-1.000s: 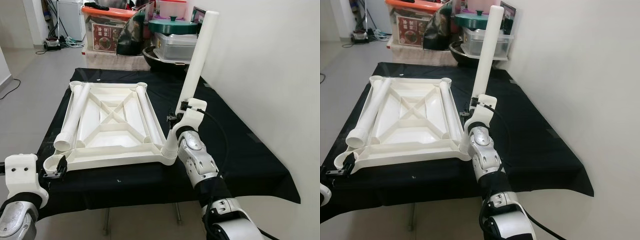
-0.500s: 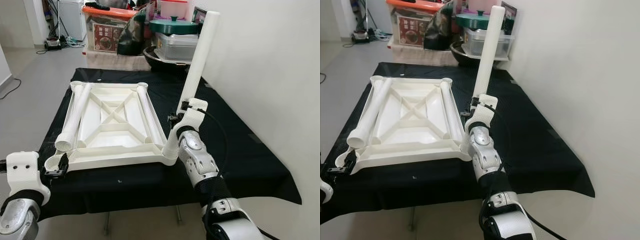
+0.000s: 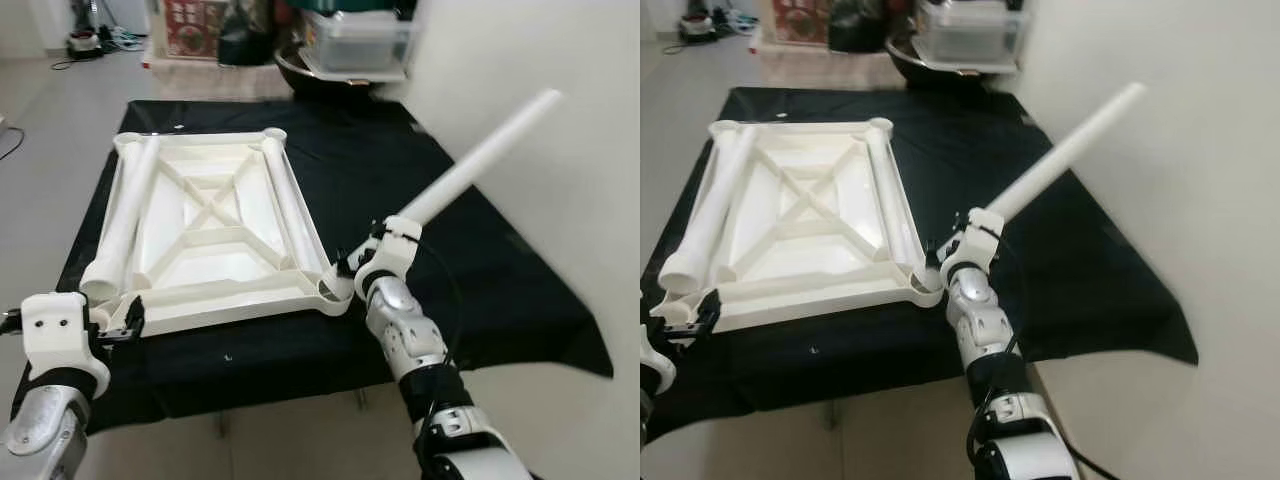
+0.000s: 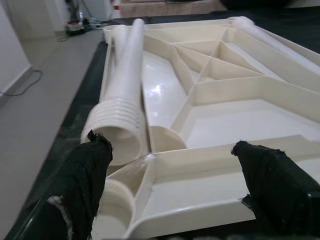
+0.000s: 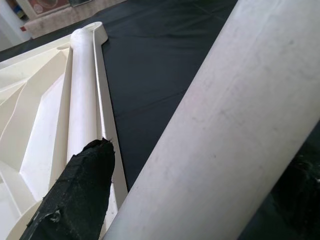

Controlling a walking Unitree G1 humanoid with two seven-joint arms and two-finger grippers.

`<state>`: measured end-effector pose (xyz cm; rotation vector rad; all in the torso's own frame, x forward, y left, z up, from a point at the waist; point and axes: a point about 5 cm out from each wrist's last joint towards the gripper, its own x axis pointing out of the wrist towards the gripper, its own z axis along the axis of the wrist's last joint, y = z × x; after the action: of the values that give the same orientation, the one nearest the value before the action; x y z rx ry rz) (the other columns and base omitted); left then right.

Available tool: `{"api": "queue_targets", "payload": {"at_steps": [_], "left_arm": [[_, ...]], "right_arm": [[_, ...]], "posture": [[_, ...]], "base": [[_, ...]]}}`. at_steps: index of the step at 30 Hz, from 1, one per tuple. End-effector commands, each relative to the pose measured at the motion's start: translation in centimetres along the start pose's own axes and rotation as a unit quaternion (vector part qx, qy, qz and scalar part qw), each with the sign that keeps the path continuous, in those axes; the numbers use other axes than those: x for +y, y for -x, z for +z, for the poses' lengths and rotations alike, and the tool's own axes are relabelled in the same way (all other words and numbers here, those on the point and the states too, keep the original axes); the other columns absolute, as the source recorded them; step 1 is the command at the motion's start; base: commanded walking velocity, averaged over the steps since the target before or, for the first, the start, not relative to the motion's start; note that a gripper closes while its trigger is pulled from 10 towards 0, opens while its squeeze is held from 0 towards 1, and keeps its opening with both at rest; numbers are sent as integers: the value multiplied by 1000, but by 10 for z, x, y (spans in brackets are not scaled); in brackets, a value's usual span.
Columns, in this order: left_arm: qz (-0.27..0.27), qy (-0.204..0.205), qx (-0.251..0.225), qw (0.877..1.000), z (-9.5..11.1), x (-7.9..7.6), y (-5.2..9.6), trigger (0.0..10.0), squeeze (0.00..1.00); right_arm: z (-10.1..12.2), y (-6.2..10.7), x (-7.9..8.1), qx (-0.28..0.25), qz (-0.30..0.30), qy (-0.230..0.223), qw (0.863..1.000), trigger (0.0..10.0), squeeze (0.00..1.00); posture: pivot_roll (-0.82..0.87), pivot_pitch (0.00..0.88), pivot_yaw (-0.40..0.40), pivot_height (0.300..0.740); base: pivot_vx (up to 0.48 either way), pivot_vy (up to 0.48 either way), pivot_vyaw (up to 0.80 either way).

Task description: Building children table

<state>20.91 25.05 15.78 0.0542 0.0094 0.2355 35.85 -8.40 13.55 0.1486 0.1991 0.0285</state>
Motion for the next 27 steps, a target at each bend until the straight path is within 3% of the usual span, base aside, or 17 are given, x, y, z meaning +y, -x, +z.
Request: {"api": "queue_targets", "payload": {"at_steps": [1,5,7,13,19,20,21,24,25,26,27], "left_arm": [[-1,2,13,1000,-6,-1,-1,10000,0],[-2,2,12,1000,-7,-2,-2,10000,0],[-2,1,12,1000,-7,-1,-2,10000,0],[1,-3,14,1000,-7,1,-1,10000,0],[-1,-6,12,1000,-7,-1,-2,10000,0],[0,-6,11,1000,-7,0,-2,10000,0],[1,-6,11,1000,-7,0,-2,10000,0],[1,-7,11,1000,-7,0,-2,10000,0],[2,-7,11,1000,-7,0,-1,10000,0],[3,-8,11,1000,-7,1,-1,10000,0],[3,-8,11,1000,-7,1,-1,10000,0]], "right_arm": [[-23,4,-2,43,-2,-17,999,10000,1000],[-29,4,-2,68,3,-39,997,10000,1000],[-38,3,-3,113,-6,-54,992,10000,1000],[-35,2,-6,108,1,-67,992,10000,1000],[-46,4,2,152,23,-72,986,10000,1000],[-47,5,5,150,33,-80,985,4431,627],[-46,6,7,145,37,-92,984,0,133],[-45,6,8,140,40,-100,984,0,133],[-43,6,8,136,43,-108,984,0,0],[-40,4,7,128,39,-138,981,0,0],[-40,4,7,128,39,-138,981,0,0]], "posture": [[143,0,-112,740],[145,0,-114,740],[145,0,-114,740],[148,0,-116,740],[149,0,-115,740],[157,0,-122,740],[157,0,-122,740],[159,0,-123,740],[159,0,-124,740],[158,0,-125,740],[158,0,-125,740]], "base": [[0,0,0],[0,0,0],[0,0,0],[0,0,0],[0,0,0],[0,0,0],[0,0,0],[0,0,0],[0,0,0],[0,0,0],[0,0,0]]}}
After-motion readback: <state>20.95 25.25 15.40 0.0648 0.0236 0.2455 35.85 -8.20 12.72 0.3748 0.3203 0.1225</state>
